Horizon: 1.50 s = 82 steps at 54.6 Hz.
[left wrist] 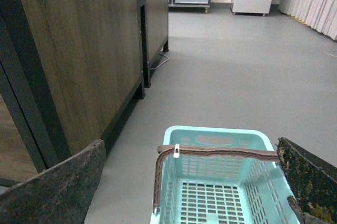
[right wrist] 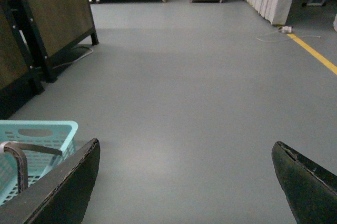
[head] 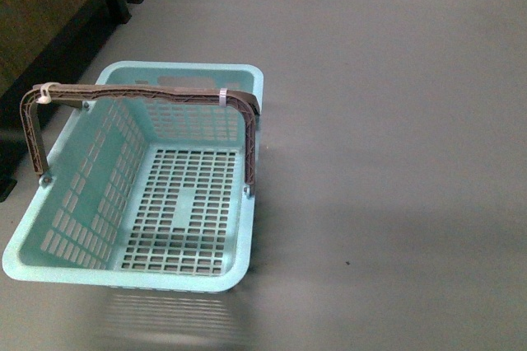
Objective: Pick lemon and mango into basket
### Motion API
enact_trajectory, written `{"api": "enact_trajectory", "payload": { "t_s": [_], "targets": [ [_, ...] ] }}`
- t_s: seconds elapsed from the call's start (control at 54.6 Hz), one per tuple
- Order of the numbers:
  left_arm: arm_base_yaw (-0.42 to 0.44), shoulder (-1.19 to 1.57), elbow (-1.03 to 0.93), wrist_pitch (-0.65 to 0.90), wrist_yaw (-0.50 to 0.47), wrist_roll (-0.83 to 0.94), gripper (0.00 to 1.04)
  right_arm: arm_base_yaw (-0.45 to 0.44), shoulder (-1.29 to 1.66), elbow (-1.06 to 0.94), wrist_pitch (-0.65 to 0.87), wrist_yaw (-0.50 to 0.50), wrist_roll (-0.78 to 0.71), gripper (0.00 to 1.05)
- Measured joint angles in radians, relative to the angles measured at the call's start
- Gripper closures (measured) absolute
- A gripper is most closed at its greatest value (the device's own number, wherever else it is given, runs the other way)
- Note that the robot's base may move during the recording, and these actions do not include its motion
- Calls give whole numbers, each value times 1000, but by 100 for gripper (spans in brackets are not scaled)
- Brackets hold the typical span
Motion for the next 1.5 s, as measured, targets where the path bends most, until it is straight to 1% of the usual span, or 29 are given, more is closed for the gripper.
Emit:
{"api": "enact_trajectory", "payload": {
  "t_s": [0.513,0.531,0.568,0.586,0.604,0.623,0.641,0.659,0.678,0.714,0.769,0.824,0.843,0.879,0.898,0.916,0.934,0.952,0.971,0.989,1.007,1.026,1.044,1.117,1.227,1.355,1.502],
  "targets": [
    [-1,1,0,-1,-7,-2,7,0,0,0,0,0,0,9],
    [-11,11,5,-21,-40,-10,7,0,0,0,0,0,0,9],
    [-67,64,46,-129,-189,-68,7,0,0,0,0,0,0,9],
    [-93,92,63,-167,-228,-84,7,0,0,0,0,0,0,9],
    [-147,151,91,-229,-360,-139,7,0,0,0,0,0,0,9],
    [-175,179,100,-246,-404,-156,7,0,0,0,0,0,0,9],
    [-237,232,109,-251,-480,-222,7,0,0,0,0,0,0,9],
    [-268,261,113,-245,-509,-256,7,0,0,0,0,-1,0,9],
    [-288,288,119,-235,-515,-292,7,0,0,0,0,0,0,9],
    [-302,331,129,-211,-497,-341,7,0,0,0,0,0,0,9],
    [-298,407,150,-159,-457,-434,7,0,0,0,0,0,0,9],
    [-261,513,172,-85,-359,-578,7,0,0,0,0,0,0,9],
    [-257,523,174,-77,-359,-578,7,0,0,0,0,0,0,9],
    [-221,621,183,-3,-277,-708,7,0,0,0,0,0,0,9],
    [-208,669,186,33,-252,-762,7,0,0,0,0,0,0,9],
    [-206,682,187,42,-247,-776,7,0,0,0,0,0,0,9],
    [-194,744,189,90,-225,-840,7,0,0,0,0,0,0,9],
    [-193,757,190,100,-221,-853,7,0,0,0,0,0,0,9],
    [-188,822,195,147,-208,-903,7,0,0,0,0,0,0,9],
    [-187,875,201,183,-201,-962,7,0,0,0,0,0,0,9],
    [-187,916,206,211,-199,-984,7,0,0,0,0,0,0,9],
    [-188,1009,220,277,-189,-1064,7,0,0,0,0,0,0,9],
    [-188,1021,222,285,-188,-1072,7,0,0,0,0,0,0,9],
    [-189,1218,269,421,-175,-1200,7,0,0,0,0,0,0,9],
    [-198,1472,365,537,-179,-1363,7,0,0,0,0,0,0,9],
    [-219,1681,484,551,-179,-1467,7,0,0,0,0,0,0,9],
    [-233,1849,636,526,-179,-1508,7,0,0,0,0,0,0,9]
  ]
}}
